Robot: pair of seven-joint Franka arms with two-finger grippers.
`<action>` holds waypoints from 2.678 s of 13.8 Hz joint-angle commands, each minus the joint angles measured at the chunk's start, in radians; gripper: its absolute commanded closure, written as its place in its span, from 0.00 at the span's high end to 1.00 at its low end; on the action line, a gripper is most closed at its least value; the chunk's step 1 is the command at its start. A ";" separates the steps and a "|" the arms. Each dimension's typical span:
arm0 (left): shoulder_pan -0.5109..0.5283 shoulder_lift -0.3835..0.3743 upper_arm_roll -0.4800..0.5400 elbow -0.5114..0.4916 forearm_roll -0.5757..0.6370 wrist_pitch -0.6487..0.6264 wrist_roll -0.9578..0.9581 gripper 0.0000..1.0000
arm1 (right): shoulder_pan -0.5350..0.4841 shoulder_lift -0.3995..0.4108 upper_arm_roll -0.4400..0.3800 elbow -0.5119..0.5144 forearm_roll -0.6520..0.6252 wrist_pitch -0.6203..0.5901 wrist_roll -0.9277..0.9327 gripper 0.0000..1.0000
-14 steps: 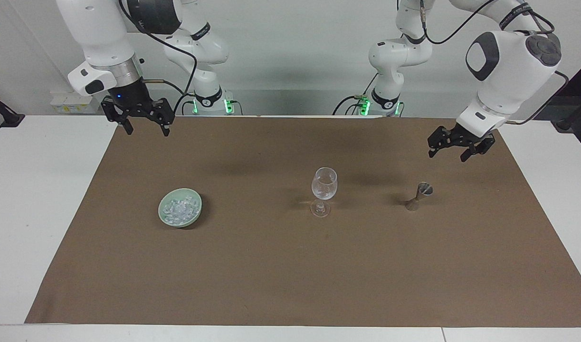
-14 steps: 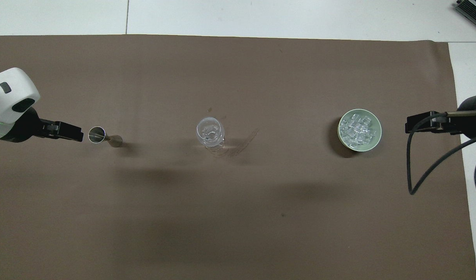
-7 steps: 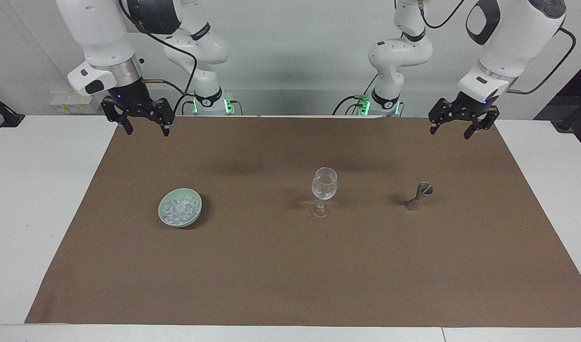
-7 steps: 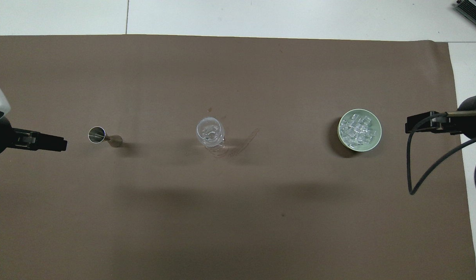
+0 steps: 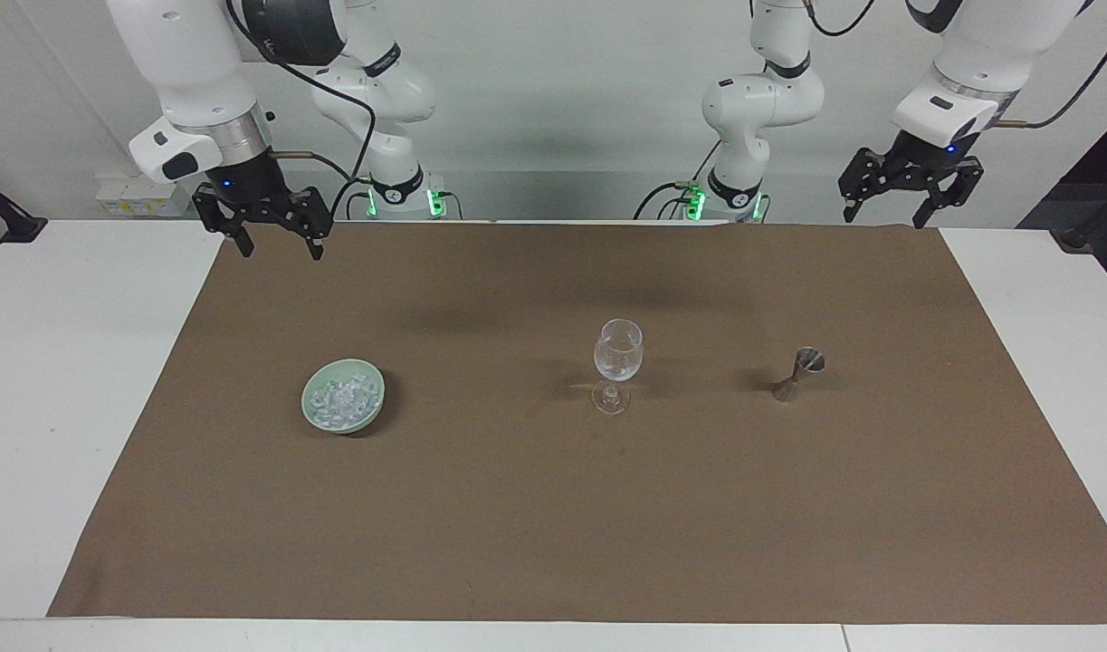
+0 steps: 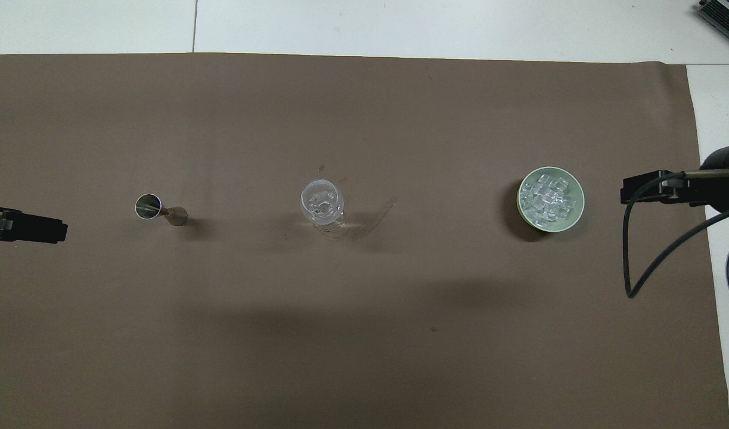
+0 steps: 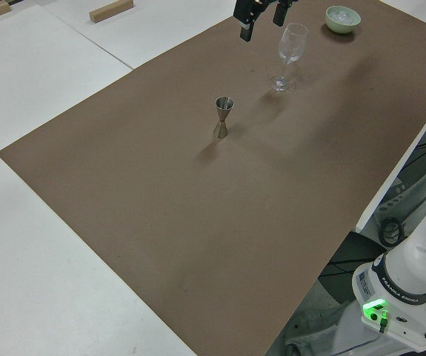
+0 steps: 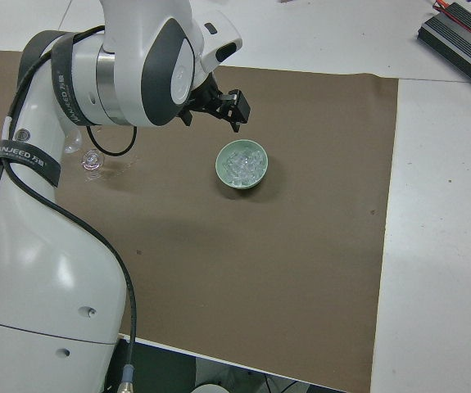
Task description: Pour wine and add ice with both arms
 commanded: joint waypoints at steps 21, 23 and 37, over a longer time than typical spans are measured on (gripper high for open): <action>0.003 -0.006 0.015 0.023 -0.053 -0.003 0.007 1.00 | -0.013 0.010 0.007 0.015 0.006 -0.003 -0.022 1.00; 0.003 -0.006 0.015 0.023 -0.053 -0.005 0.007 1.00 | -0.013 0.010 0.007 0.015 0.006 -0.003 -0.022 1.00; 0.003 -0.006 0.015 0.023 -0.053 -0.005 0.007 1.00 | -0.065 -0.001 0.003 -0.011 0.004 0.016 -0.025 1.00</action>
